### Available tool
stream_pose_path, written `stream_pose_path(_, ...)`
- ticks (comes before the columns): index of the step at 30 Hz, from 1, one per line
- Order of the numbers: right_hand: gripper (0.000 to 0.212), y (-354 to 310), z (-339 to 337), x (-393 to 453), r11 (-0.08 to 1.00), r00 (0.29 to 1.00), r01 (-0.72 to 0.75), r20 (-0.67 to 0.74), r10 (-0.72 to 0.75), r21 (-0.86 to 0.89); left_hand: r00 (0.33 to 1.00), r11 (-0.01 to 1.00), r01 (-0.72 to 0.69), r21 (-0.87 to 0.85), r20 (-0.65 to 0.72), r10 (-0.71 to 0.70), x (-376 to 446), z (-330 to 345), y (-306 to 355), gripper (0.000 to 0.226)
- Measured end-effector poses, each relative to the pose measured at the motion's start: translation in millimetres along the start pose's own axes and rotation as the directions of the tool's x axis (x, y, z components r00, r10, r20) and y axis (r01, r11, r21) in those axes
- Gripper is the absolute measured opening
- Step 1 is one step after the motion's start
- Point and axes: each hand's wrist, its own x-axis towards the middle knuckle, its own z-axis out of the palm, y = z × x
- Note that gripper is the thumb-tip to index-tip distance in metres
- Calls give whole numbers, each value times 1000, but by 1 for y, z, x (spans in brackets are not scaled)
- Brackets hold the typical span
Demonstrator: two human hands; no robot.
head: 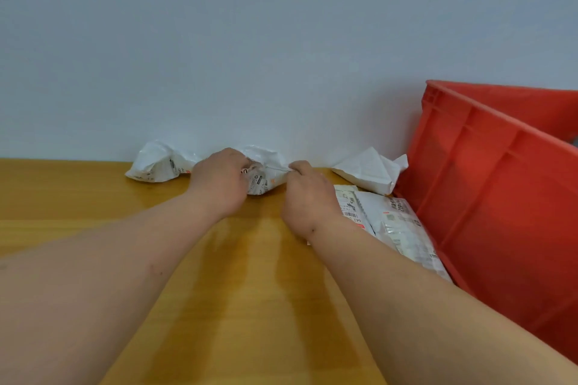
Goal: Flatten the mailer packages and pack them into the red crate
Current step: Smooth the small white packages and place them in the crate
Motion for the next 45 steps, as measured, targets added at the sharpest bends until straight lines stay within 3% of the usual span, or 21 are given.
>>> stream_pose_path(2, 41, -1, -10, -8, 995, 998, 0, -67, 7, 104, 991, 975, 51, -218, -110, -77, -11, -16, 3, 24)
stream_pose_path(5, 21, -6, -27, -24, 948, 981, -53, -160, 108, 312, 962, 903, 111, -415, -183, -203, -25, -45, 6, 15)
stream_pose_path(8, 22, -7, -50, -43, 871, 957, -126, -174, 233, 475, 934, 817, 135, -561, -202, -293, -44, -75, 8, 14)
stream_pose_path(11, 20, -11, -71, -67, 786, 949, -116, -166, 268, 607, 938, 725, 150, -672, -135, -319, -69, -102, 10, 36)
stream_pose_path(13, 33, -14, -79, -83, 766, 966, -94, -129, 226, 636, 943, 704, 186, -685, -78, -324, -87, -115, 13, 35)
stream_pose_path(15, 21, -17, -87, -97, 819, 985, -84, -80, 156, 568, 941, 705, 204, -679, -61, -331, -103, -124, 13, 14)
stream_pose_path(16, 10, -19, -92, -103, 866, 992, -95, -28, 124, 491, 944, 716, 213, -665, -49, -327, -112, -128, 14, 12)
stream_pose_path(19, 23, -28, -105, -121, 958, 975, -109, 214, 52, 267, 969, 781, 228, -581, 53, -243, -135, -138, 18, 12)
stream_pose_path(21, 25, -39, -110, -135, 949, 952, -111, 304, 17, 295, 977, 803, 214, -556, 135, -167, -148, -144, 27, 11)
stream_pose_path(25, 3, -60, -103, -159, 755, 928, -202, 369, -57, 624, 984, 828, 127, -546, 173, -37, -164, -146, 55, 8)
stream_pose_path(27, 13, -62, -93, -166, 694, 930, -266, 368, 1, 669, 990, 865, 108, -490, 131, -50, -170, -143, 61, 20)
stream_pose_path(30, 13, -52, -80, -175, 508, 906, -406, 407, 115, 760, 968, 880, 234, -413, 185, -171, -182, -138, 44, 60)
stream_pose_path(33, 17, -38, -60, -181, 421, 879, -476, 427, 211, 772, 877, 823, 403, -400, 426, -222, -204, -124, 25, 79)
stream_pose_path(35, 26, -38, -42, -186, 492, 877, -481, 409, 253, 726, 847, 862, 413, -293, 470, -246, -222, -106, 20, 84)
stream_pose_path(37, 46, -43, -27, -197, 651, 881, -469, 363, 303, 596, 882, 966, 256, -35, 418, -219, -237, -81, 16, 84)
stream_pose_path(39, 68, -49, -15, -212, 831, 915, -398, 230, 330, 389, 899, 990, 76, 115, 422, -118, -247, -60, 16, 74)
stream_pose_path(41, 74, -56, -12, -227, 951, 976, -212, 108, 192, 226, 878, 990, -5, 143, 474, -64, -252, -46, 19, 65)
stream_pose_path(42, 71, -58, -9, -229, 978, 989, -121, 110, 103, 172, 870, 988, -31, 150, 491, -47, -254, -41, 21, 64)
stream_pose_path(45, 65, -53, 0, -228, 999, 969, -16, 246, 5, 44, 850, 974, -96, 206, 525, -28, -255, -36, 28, 65)
